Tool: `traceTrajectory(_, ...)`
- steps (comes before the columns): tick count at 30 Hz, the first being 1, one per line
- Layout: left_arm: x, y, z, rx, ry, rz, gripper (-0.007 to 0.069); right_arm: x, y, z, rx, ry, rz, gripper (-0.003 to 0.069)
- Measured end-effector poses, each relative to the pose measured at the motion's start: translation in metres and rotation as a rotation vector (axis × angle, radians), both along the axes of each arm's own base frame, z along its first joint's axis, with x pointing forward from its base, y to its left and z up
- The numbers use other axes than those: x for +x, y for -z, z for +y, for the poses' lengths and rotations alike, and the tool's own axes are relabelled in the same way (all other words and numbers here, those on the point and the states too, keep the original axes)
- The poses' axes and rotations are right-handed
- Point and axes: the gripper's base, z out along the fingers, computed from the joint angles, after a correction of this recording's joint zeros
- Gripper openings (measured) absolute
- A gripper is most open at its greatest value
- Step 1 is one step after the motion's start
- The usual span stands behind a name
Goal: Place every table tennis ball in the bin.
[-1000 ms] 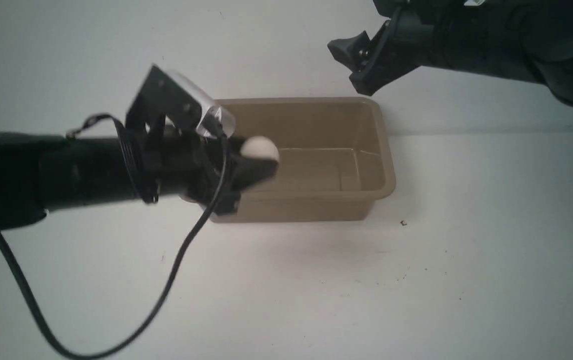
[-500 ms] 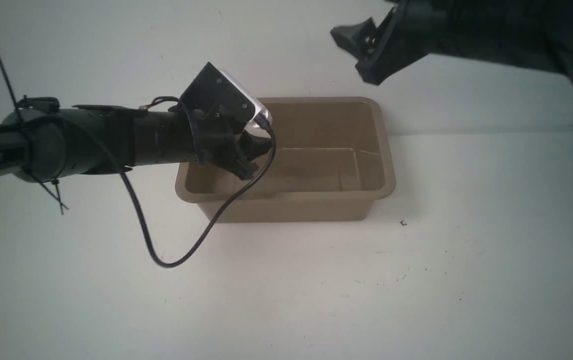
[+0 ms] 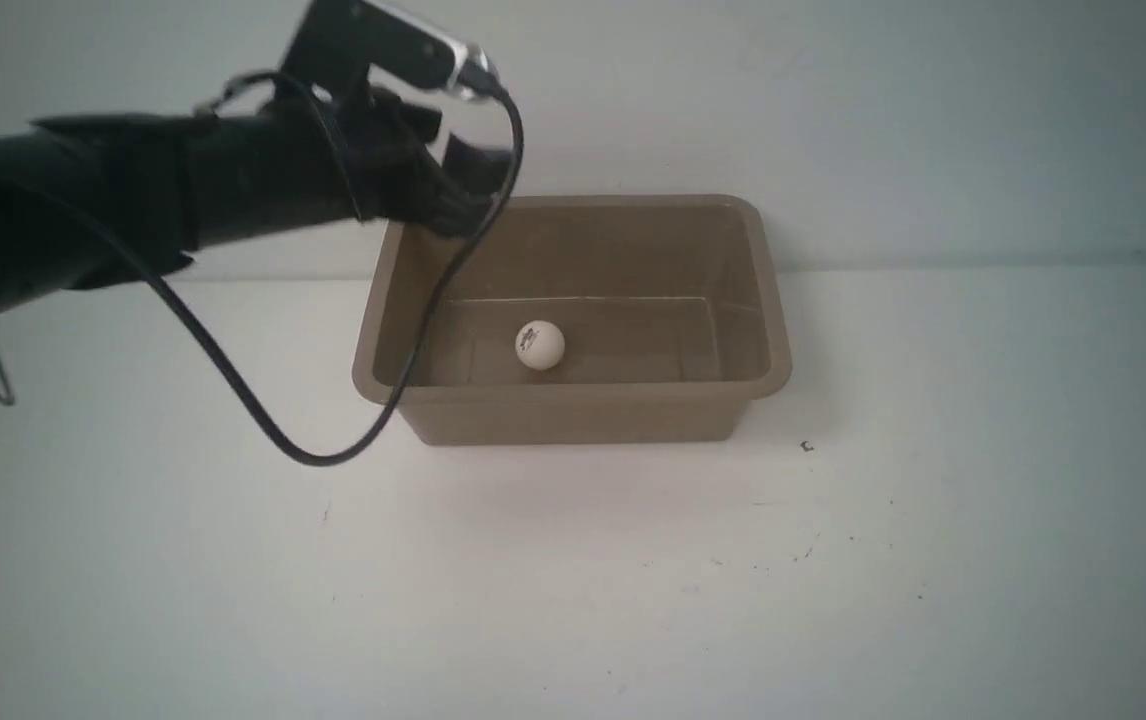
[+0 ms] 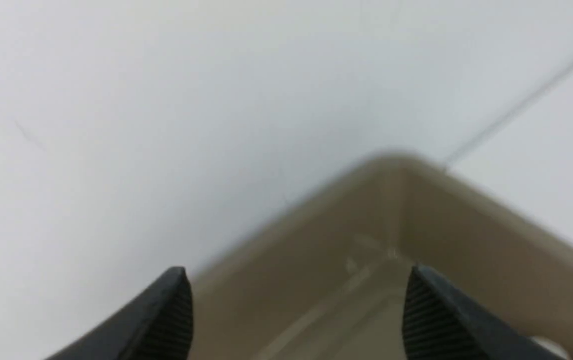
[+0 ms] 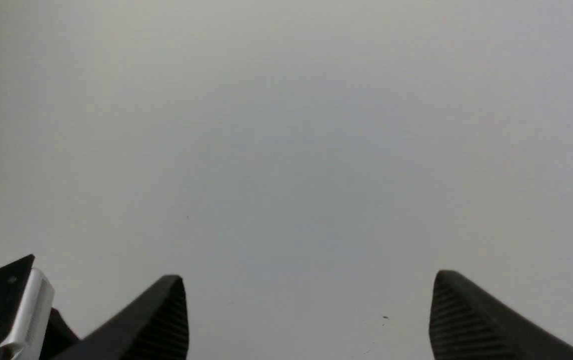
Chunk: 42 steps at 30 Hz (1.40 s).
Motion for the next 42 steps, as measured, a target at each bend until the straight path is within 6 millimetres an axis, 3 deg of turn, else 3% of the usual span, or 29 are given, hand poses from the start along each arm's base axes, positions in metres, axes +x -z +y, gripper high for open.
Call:
traceTrajectory(4, -0.011, -0.024, 0.006, 0.001, -0.045, -0.06, 0.0499, -0.024, -0.002, -0.014, 0.0, -0.005, 0.07, 0.0589)
traceTrajectory(9, -0.021, -0.043, 0.01, -0.006, -0.063, -0.108, 0.0499, -0.044, 0.02, -0.031, -0.104, 0.094, 0.224, 0.0589)
traceTrajectory(17, -0.024, -0.047, 0.007, -0.025, -0.022, -0.115, 0.0499, -0.088, 0.047, -0.065, -0.113, 0.291, 0.388, 0.0589)
traceTrajectory(23, -0.026, -0.047, 0.005, -0.033, 0.009, -0.118, 0.0499, -0.115, 0.097, -0.075, -0.148, 0.3, 0.487, 0.0589)
traceTrajectory(25, -0.026, -0.047, 0.004, -0.035, 0.015, -0.119, 0.0499, -0.129, 0.125, -0.077, -0.137, 0.266, 0.506, 0.0589)
traceTrajectory(33, -0.029, -0.048, -0.001, -0.056, 0.076, -0.121, 0.0499, -0.162, 0.179, -0.082, -0.012, 0.206, 0.377, 0.0589)
traceTrajectory(42, -0.031, -0.049, -0.003, -0.07, 0.108, -0.119, 0.0499, -0.156, 0.231, -0.08, -0.005, 0.209, 0.399, 0.0589)
